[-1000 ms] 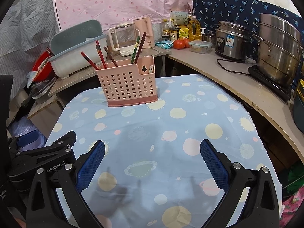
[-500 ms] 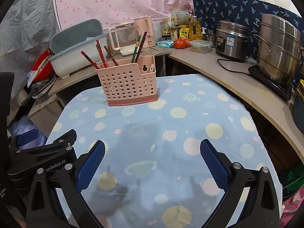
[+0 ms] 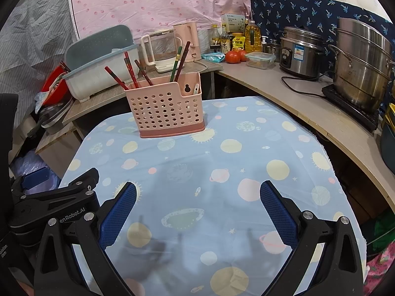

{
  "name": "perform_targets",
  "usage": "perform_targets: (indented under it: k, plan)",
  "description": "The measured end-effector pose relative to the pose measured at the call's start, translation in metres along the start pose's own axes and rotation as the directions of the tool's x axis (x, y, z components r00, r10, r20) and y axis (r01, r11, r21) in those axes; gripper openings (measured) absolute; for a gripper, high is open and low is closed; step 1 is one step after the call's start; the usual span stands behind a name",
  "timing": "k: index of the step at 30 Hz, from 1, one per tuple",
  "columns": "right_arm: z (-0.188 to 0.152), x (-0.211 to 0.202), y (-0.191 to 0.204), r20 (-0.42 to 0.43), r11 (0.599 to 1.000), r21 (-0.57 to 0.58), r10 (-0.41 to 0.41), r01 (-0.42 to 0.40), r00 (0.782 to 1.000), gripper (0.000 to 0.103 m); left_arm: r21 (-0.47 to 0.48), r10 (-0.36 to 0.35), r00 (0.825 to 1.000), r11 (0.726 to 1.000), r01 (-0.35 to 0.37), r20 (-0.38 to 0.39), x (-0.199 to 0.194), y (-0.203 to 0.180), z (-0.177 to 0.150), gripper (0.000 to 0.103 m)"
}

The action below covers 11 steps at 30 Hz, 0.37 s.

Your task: Organize utensils

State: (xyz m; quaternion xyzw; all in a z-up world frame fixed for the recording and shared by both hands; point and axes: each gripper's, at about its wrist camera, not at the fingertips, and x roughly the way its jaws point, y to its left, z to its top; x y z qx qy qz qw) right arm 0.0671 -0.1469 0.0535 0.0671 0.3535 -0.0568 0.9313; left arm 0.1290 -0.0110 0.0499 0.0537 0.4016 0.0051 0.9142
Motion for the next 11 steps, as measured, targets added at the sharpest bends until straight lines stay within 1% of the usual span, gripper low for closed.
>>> perform_targets:
  k: [11]
  plan:
    - [0.0003,0.0001,-0.0002,0.000,1.000,0.001,0.001,-0.001,1.000,0.097,0.006,0.002,1.000,1.000,-0.002,0.009,-0.0021,0.0007,0.0009,0.096]
